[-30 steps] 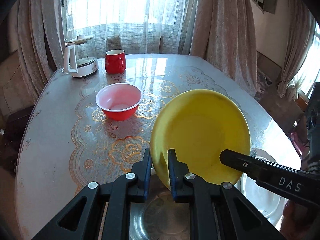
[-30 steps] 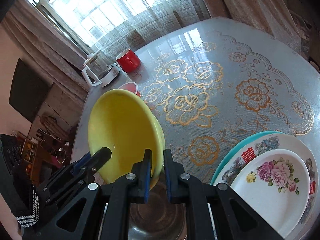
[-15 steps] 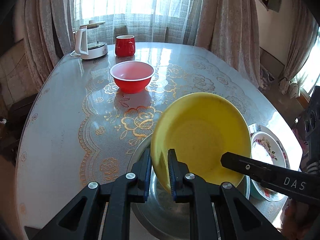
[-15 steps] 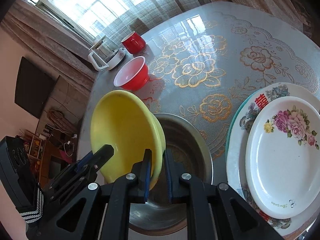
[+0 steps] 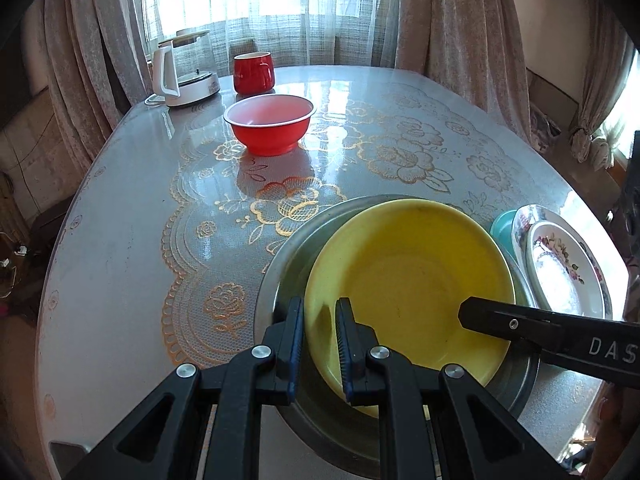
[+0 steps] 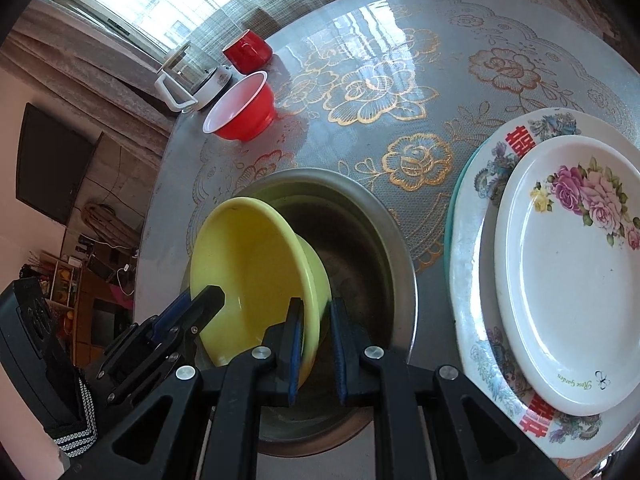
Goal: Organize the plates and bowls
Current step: 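Lower the yellow bowl into the steel bowl and open both grippers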
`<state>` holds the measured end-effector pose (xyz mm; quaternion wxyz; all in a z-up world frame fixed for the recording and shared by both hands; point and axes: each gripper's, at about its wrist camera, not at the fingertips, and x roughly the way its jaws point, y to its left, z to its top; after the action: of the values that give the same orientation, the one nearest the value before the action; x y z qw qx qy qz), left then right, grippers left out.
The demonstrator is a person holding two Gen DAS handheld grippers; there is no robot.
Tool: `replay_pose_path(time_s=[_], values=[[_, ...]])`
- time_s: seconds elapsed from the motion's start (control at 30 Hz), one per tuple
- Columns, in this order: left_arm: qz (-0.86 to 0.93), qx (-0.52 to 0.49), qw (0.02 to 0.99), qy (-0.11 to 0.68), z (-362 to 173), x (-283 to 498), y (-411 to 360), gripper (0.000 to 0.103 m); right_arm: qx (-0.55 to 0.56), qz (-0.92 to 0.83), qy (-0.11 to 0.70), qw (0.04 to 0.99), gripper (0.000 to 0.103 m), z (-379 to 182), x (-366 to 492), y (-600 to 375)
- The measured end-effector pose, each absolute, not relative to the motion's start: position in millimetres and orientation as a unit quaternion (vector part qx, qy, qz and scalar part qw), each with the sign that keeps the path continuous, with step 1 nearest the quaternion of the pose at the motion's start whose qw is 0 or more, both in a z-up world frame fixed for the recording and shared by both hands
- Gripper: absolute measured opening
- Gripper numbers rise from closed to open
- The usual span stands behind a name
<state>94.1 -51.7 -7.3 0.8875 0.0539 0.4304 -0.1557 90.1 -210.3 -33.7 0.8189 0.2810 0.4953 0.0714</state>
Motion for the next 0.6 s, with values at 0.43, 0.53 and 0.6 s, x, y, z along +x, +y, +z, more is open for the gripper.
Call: replay_pose_path(time_s=[0.43, 0.53, 0.6], values=[[-0.154, 0.055, 0.889, 0.427, -8.5, 90.6, -52.2, 0.016, 0.266, 0.051, 0.483, 0.833, 0.025, -25.9, 84.6, -212.9], [-0.153, 0.048, 0.890, 0.427, -7.4, 90.8, -49.7, 0.016, 0.260, 0.045, 0.475, 0.839, 0.027, -22.7, 82.5, -213.6], [-0.152, 0.042, 0.891, 0.425, -5.3, 91.0, -47.5, 0.016, 0.251, 0.034, 0.465, 0.848, 0.028, -18.9, 79.1, -214.8]])
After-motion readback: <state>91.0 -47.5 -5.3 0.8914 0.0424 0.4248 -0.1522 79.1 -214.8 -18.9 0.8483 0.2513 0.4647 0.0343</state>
